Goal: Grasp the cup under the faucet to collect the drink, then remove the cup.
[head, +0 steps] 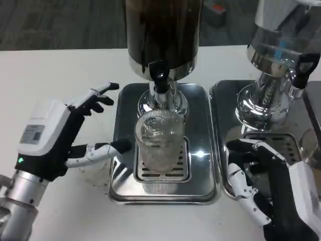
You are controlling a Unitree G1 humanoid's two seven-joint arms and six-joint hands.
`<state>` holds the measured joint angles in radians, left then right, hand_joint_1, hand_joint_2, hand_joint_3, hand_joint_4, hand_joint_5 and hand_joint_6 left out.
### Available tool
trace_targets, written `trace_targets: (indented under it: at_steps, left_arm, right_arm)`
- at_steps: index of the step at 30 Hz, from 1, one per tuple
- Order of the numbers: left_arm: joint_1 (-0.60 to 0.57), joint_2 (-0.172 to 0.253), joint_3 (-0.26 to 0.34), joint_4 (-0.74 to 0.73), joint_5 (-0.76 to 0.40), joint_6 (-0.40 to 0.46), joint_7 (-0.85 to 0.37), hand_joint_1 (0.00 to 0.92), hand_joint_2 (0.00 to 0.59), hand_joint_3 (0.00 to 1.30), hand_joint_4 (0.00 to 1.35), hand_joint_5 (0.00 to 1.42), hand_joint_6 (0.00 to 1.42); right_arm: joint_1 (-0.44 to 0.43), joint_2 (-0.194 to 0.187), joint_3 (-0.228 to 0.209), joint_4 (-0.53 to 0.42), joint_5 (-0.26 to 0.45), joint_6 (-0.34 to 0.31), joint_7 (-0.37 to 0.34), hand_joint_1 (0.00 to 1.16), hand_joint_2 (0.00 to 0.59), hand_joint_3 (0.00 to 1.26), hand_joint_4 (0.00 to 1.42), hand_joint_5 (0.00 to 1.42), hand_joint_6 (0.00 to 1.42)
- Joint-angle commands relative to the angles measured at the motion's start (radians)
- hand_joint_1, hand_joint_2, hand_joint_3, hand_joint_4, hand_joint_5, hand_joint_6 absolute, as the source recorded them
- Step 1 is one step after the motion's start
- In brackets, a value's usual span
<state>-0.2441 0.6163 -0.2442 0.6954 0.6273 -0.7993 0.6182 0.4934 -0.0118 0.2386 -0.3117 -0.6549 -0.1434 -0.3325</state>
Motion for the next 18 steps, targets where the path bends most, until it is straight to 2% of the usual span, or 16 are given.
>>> trace_targets:
  at_steps: [1, 3, 5, 7, 9, 11, 13, 14, 18]
  left_arm:
    - [0.05, 0.056, 0.084, -0.067, -0.126, -0.08, -0.096, 0.0, 0.059, 0.32, 0.39, 0.43, 0.53]
    - [0.059, 0.066, 0.114, -0.082, -0.185, -0.108, -0.147, 0.0, 0.066, 0.33, 0.39, 0.42, 0.51]
    - [0.061, 0.077, 0.145, -0.089, -0.308, -0.154, -0.248, 0.0, 0.082, 0.36, 0.39, 0.42, 0.5]
    - [0.05, 0.081, 0.159, -0.09, -0.479, -0.175, -0.404, 0.0, 0.097, 0.39, 0.4, 0.41, 0.47]
    - [0.038, 0.076, 0.166, -0.099, -0.654, -0.153, -0.569, 0.0, 0.104, 0.38, 0.34, 0.35, 0.4]
    - [0.012, 0.074, 0.179, -0.136, -0.91, -0.035, -0.857, 0.0, 0.103, 0.35, 0.29, 0.31, 0.34]
    - [-0.01, 0.071, 0.198, -0.162, -1.075, 0.07, -1.066, 0.0, 0.098, 0.34, 0.25, 0.27, 0.31]
    - [-0.023, 0.074, 0.213, -0.181, -1.156, 0.151, -1.177, 0.0, 0.092, 0.34, 0.24, 0.27, 0.29]
    - [-0.06, 0.086, 0.257, -0.228, -1.334, 0.393, -1.454, 0.0, 0.065, 0.31, 0.21, 0.22, 0.21]
  right_arm:
    - [-0.01, -0.002, -0.002, 0.006, 0.014, -0.001, -0.008, 0.29, 0.438, 0.47, 0.39, 0.43, 0.49]
    - [-0.016, -0.002, -0.002, 0.009, 0.016, -0.001, -0.007, 0.29, 0.438, 0.47, 0.39, 0.43, 0.49]
    - [-0.024, -0.004, -0.003, 0.014, 0.019, -0.002, -0.007, 0.29, 0.438, 0.47, 0.39, 0.43, 0.49]
    - [-0.034, -0.005, -0.002, 0.022, 0.022, -0.003, -0.006, 0.29, 0.438, 0.47, 0.39, 0.43, 0.49]
    - [-0.041, -0.006, -0.002, 0.028, 0.025, -0.005, -0.005, 0.29, 0.441, 0.47, 0.39, 0.43, 0.49]
    - [-0.049, -0.006, -0.001, 0.035, 0.026, -0.006, -0.005, 0.29, 0.444, 0.47, 0.39, 0.43, 0.49]
    - [-0.055, -0.006, -0.001, 0.042, 0.028, -0.007, -0.005, 0.29, 0.447, 0.47, 0.39, 0.43, 0.49]
    - [-0.057, -0.006, -0.002, 0.044, 0.029, -0.008, -0.005, 0.29, 0.448, 0.47, 0.39, 0.43, 0.49]
    - [-0.069, -0.006, -0.003, 0.058, 0.034, -0.008, -0.004, 0.3, 0.461, 0.47, 0.38, 0.43, 0.49]
